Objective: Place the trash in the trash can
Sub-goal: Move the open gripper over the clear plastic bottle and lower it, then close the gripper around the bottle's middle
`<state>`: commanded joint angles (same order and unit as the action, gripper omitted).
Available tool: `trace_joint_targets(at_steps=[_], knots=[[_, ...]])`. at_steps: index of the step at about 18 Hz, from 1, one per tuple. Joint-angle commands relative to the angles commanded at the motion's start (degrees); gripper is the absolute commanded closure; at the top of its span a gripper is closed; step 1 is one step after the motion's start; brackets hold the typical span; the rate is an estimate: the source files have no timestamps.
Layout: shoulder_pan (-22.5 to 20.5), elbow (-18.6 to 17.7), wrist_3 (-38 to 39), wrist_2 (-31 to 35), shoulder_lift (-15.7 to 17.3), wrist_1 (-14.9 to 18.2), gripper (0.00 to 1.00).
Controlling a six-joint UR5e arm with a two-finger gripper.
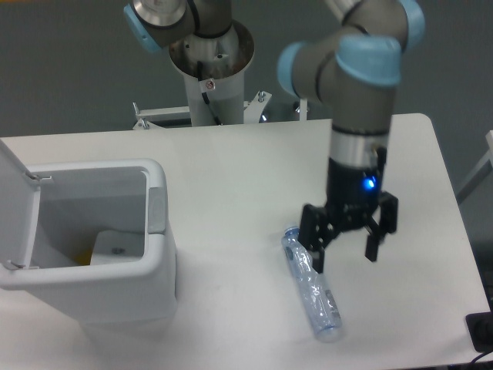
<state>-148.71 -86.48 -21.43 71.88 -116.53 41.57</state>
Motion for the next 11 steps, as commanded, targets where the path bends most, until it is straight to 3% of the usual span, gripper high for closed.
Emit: trace_joint_targets(at_steps=[3, 8, 11], knots=[[1.14, 0.61, -0.98, 2.99, -5.01, -0.44, 0.0], [3.86, -0.36, -3.53, 9.58, -8.97, -0.44, 0.0], [4.83, 0.09, -3.18, 10.38, -10.29, -0.53, 0.0]])
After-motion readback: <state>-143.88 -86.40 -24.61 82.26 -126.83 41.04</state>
